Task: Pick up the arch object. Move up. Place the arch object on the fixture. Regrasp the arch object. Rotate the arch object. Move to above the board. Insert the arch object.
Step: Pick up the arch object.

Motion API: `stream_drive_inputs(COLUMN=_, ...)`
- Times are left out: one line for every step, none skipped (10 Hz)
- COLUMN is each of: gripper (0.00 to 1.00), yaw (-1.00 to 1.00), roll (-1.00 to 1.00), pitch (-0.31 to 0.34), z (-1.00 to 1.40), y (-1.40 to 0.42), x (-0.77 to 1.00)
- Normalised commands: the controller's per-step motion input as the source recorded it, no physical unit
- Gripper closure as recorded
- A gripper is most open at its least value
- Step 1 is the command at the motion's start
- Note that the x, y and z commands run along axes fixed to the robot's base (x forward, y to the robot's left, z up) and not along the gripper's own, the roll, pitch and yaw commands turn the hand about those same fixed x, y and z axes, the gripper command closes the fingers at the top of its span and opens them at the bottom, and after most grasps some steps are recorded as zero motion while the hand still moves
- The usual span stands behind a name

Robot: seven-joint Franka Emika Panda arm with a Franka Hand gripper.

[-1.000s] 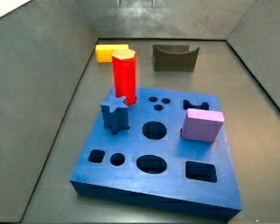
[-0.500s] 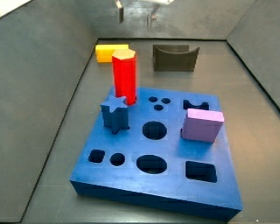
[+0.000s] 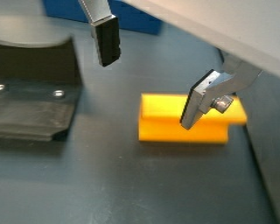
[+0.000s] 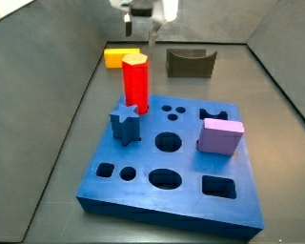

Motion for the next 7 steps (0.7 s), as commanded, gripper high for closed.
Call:
stream_drive_inputs(gripper=0.00, yaw=-0.98, roll=-0.02, pitch=-0.073, z=-0.93, y=0.00, x=-0.15)
stream_drive_inputs(gripper=0.00, yaw=-0.98, roll=-0.02, pitch=-0.067, z=-0.92, y=0.00, x=-0.15)
stream_drive_inputs(gripper=0.00, yaw=-0.97, roll=-0.01, pitch=-0.026, z=-0.81, y=0.00, x=-0.15)
stream_drive_inputs(gripper=0.00, yaw=-1.00, roll=-0.04, pitch=-0.016, z=-0.81, y=0.00, x=-0.05)
stream_drive_inputs(gripper=0.00, yaw=-1.00, roll=-0.04, pitch=-0.016, z=-0.81, y=0.00, x=-0.06)
stream_drive_inputs(gripper=0.00, yaw=-0.95, roll=-0.04, pitch=-0.014, z=-0.64, y=0.00, x=-0.12)
stream_drive_inputs(gripper=0.00, yaw=-0.70, roll=-0.02, pitch=-0.019, z=-0.35, y=0.00, x=-0.12)
